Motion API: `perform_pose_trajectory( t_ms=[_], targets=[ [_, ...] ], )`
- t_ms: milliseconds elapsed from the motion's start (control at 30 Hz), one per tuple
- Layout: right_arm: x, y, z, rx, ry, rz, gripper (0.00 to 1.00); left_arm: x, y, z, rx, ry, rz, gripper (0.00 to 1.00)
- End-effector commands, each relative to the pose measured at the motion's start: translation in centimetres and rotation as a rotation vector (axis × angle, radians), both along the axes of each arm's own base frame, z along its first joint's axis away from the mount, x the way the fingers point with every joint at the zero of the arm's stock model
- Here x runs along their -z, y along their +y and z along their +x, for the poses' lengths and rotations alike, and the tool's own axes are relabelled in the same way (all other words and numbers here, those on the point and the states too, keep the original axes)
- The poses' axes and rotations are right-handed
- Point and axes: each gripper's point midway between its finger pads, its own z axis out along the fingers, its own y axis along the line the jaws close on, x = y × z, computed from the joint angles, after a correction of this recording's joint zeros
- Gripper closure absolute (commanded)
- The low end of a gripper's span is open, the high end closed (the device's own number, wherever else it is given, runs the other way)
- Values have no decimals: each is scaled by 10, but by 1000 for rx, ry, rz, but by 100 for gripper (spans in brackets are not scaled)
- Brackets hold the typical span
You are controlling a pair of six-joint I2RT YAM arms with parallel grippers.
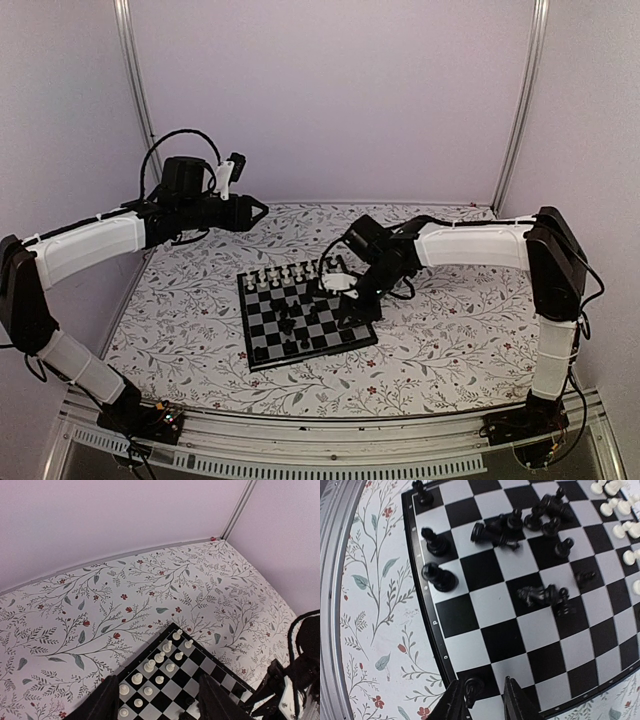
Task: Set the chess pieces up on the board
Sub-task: Place the chess piece on the chessboard, then pick up the chess piece from the chessboard.
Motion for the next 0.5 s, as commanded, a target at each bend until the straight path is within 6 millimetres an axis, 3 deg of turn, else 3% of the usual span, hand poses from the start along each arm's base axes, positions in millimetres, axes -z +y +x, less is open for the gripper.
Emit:
perform_pose_trajectory(
  t_ms=[0, 167, 467],
  targets=[
    [-41, 18, 12, -11, -69, 68, 71, -9, 3, 4, -8, -15, -10, 44],
    [-47, 34, 32, 4, -112, 86, 73, -10, 4, 4, -13, -18, -9, 44],
    [-36, 67, 66, 58, -140, 107, 76, -11, 5, 4, -14, -22, -9, 44]
  ],
)
